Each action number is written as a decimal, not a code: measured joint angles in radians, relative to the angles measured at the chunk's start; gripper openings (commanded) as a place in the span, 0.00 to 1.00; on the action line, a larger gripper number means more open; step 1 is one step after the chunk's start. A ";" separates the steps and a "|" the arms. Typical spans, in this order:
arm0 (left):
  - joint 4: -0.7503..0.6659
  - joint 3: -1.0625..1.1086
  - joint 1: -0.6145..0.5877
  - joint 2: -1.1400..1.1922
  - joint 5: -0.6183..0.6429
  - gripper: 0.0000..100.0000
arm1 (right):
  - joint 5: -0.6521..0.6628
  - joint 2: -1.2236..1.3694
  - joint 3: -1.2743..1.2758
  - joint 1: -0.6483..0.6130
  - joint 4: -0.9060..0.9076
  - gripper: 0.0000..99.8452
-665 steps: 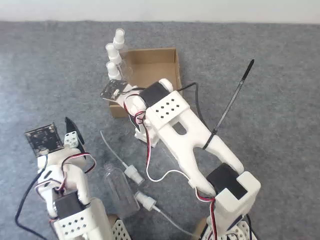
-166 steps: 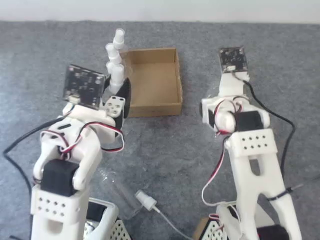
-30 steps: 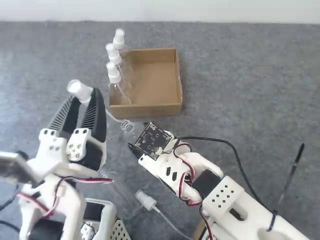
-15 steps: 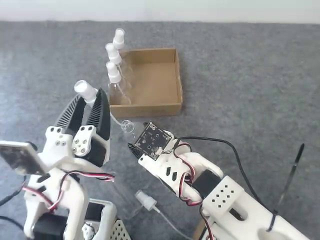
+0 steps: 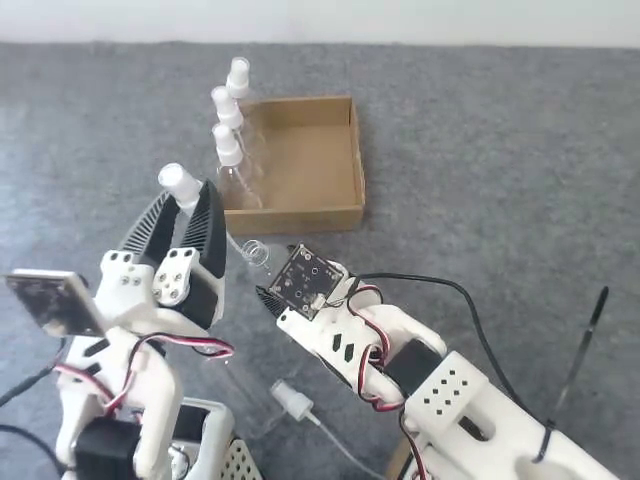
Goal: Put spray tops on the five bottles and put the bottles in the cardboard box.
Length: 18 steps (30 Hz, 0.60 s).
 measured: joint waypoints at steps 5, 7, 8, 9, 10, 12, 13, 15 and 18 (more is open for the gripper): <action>0.000 0.040 0.000 0.000 0.003 0.01 | 0.000 0.000 0.000 0.000 0.000 0.02; -0.014 0.068 0.002 0.000 0.005 0.01 | 0.000 0.000 0.000 0.000 0.000 0.02; -0.018 0.077 0.002 0.000 0.005 0.01 | 0.000 0.000 0.000 0.000 0.000 0.02; -0.020 0.081 0.002 0.000 0.005 0.01 | 0.000 0.000 0.000 0.000 0.000 0.02; -0.020 0.081 0.002 0.000 0.005 0.01 | 0.000 0.000 0.000 0.000 0.000 0.02; -0.020 0.081 0.002 0.000 0.005 0.01 | 0.000 0.000 0.000 0.000 0.000 0.02; -0.021 0.081 0.002 0.000 0.005 0.01 | 0.000 0.000 0.000 0.000 0.000 0.02; -0.021 0.081 0.002 0.000 0.005 0.01 | 0.000 0.000 0.000 0.000 0.000 0.02; -0.021 0.081 0.002 0.000 0.005 0.01 | 0.000 0.000 0.000 0.000 0.000 0.02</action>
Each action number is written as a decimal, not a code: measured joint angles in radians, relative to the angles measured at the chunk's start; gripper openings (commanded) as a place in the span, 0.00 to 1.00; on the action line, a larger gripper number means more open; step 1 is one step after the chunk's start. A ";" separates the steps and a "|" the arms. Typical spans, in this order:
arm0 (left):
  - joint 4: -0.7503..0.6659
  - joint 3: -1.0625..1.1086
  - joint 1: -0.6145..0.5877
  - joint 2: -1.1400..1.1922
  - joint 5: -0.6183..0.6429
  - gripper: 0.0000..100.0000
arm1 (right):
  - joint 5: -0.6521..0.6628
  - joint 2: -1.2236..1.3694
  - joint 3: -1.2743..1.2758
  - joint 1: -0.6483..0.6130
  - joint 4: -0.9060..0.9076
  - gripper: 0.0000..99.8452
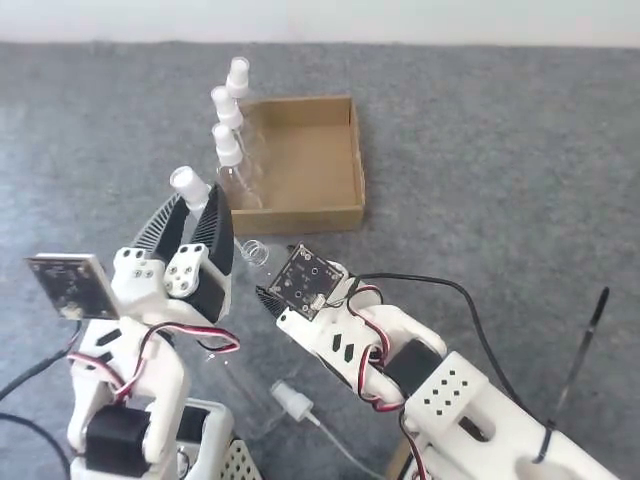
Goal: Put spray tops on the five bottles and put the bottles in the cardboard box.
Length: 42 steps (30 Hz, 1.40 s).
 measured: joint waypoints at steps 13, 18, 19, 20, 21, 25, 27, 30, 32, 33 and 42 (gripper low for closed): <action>0.000 0.055 0.041 0.000 0.000 0.01 | 0.000 0.000 0.000 0.000 -0.063 0.02; 0.000 0.066 0.061 0.002 -0.029 0.01 | 0.000 -0.003 0.000 0.000 -0.063 0.02; 0.000 0.066 0.075 0.002 -0.040 0.02 | 0.000 -0.023 0.002 0.000 -0.063 0.02; 0.000 0.066 0.084 0.002 -0.052 0.03 | 0.000 -0.046 0.000 0.000 -0.063 0.02; 0.000 0.066 0.092 0.002 -0.058 0.05 | 0.000 -0.074 0.000 0.000 -0.063 0.02; 0.000 0.072 0.130 0.000 -0.074 0.14 | 0.000 -0.167 0.003 0.006 -0.063 0.02; 0.000 0.071 0.141 0.000 -0.078 0.16 | 0.000 -0.192 0.023 0.006 -0.063 0.02; 0.003 0.072 0.146 0.000 -0.084 0.21 | 0.000 -0.209 0.021 0.002 -0.063 0.02; 0.014 0.072 0.146 0.000 -0.084 0.23 | 0.000 -0.210 0.021 0.003 -0.063 0.02; 0.021 0.072 0.146 0.000 -0.084 0.24 | 0.000 -0.210 0.021 0.003 -0.063 0.02; 0.100 0.006 0.146 0.000 -0.084 0.26 | 0.000 -0.210 0.021 0.051 -0.063 0.02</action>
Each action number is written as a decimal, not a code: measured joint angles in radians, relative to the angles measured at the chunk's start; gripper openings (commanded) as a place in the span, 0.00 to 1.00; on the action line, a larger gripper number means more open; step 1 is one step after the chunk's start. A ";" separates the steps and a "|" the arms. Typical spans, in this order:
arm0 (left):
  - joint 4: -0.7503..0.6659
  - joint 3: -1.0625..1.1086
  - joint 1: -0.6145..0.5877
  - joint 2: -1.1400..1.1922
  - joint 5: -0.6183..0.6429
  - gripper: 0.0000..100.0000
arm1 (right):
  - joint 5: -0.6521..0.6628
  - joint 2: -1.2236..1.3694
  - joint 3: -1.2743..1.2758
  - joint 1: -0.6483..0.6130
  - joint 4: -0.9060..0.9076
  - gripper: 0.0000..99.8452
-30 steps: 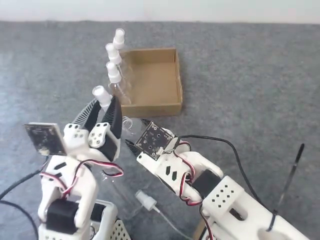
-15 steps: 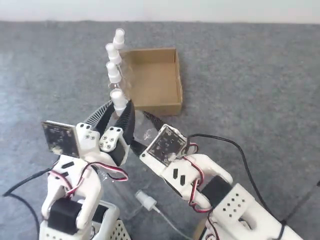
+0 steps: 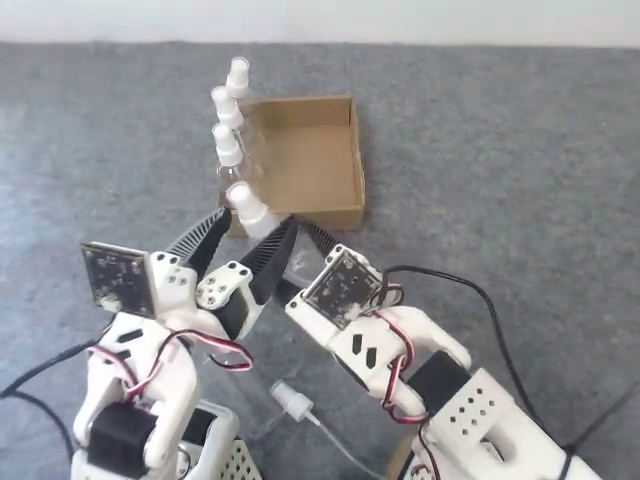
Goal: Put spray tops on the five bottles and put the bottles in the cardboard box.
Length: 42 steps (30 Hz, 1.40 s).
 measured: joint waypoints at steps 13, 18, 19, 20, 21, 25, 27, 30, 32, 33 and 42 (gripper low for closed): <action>0.000 -0.061 0.000 0.000 -0.031 0.26 | 0.000 0.000 0.075 0.005 -0.064 0.02; 0.000 -0.066 -0.034 0.000 -0.031 0.26 | 0.000 0.000 0.075 0.005 -0.064 0.02; 0.000 -0.066 -0.049 0.000 -0.031 0.26 | 0.000 0.000 0.075 0.005 -0.064 0.02; 0.000 -0.069 -0.058 0.000 -0.031 0.26 | 0.000 0.000 0.075 0.005 -0.064 0.02; 0.000 -0.074 -0.071 0.000 -0.025 0.26 | 0.000 0.000 0.075 0.005 -0.064 0.02; 0.000 -0.104 -0.123 0.000 0.029 0.26 | 0.000 0.000 0.106 0.014 -0.066 0.02; 0.000 -0.115 -0.138 0.000 0.044 0.26 | 0.000 0.000 0.107 0.021 -0.068 0.02; 0.000 -0.117 -0.161 0.000 0.057 0.26 | 0.000 0.000 0.109 0.032 -0.068 0.02; 0.000 -0.117 -0.186 0.000 0.069 0.26 | 0.000 0.000 0.109 0.037 -0.068 0.02; 0.000 -0.117 -0.203 0.000 0.078 0.26 | 0.000 0.000 0.109 0.034 -0.069 0.02; -0.035 -0.095 -0.341 0.000 0.157 0.26 | 0.000 0.000 0.109 0.032 -0.071 0.02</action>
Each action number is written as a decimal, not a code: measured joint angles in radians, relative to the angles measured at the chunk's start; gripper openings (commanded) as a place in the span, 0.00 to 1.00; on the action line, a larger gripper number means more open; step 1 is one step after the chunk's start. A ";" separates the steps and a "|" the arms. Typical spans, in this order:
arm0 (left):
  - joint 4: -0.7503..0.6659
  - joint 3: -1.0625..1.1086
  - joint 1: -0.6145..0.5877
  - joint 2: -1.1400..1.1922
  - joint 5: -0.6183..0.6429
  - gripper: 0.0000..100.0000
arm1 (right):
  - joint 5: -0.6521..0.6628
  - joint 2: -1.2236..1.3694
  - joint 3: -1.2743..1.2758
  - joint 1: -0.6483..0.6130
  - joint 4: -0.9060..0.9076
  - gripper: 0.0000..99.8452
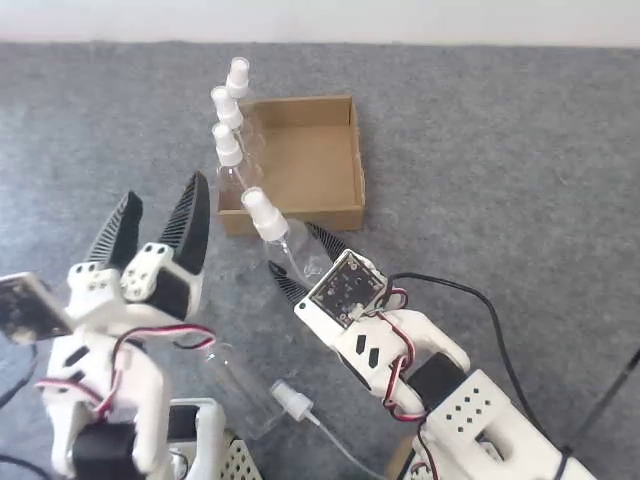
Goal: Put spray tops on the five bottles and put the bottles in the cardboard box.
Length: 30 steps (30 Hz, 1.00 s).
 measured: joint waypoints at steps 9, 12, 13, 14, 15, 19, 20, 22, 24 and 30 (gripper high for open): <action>-0.112 0.080 -0.011 0.000 0.009 0.26 | 0.000 0.000 0.000 0.009 0.000 0.02; -0.112 0.080 -0.009 0.000 0.009 0.26 | 0.000 -0.008 0.000 0.038 0.000 0.02; -0.112 0.080 -0.009 0.000 0.009 0.26 | 0.000 -0.011 0.000 0.049 0.000 0.02; -0.112 0.080 -0.009 0.000 -0.002 0.26 | 0.000 -0.012 0.000 0.057 0.000 0.03; -0.112 0.081 -0.011 0.000 -0.021 0.26 | 0.000 -0.012 0.003 0.058 0.000 0.03; -0.100 0.086 -0.057 0.000 -0.069 0.26 | 0.000 -0.015 0.043 0.061 0.000 0.03; -0.094 0.086 -0.072 0.000 -0.072 0.26 | 0.000 -0.015 0.044 0.063 0.000 0.03; -0.074 0.095 -0.110 0.000 -0.077 0.26 | 0.000 -0.015 0.046 0.063 -0.002 0.02; -0.064 0.126 -0.153 0.000 -0.077 0.26 | 0.000 -0.015 0.046 0.063 -0.003 0.02; -0.064 0.224 -0.242 0.005 -0.077 0.26 | 0.000 -0.018 0.078 0.064 -0.103 0.02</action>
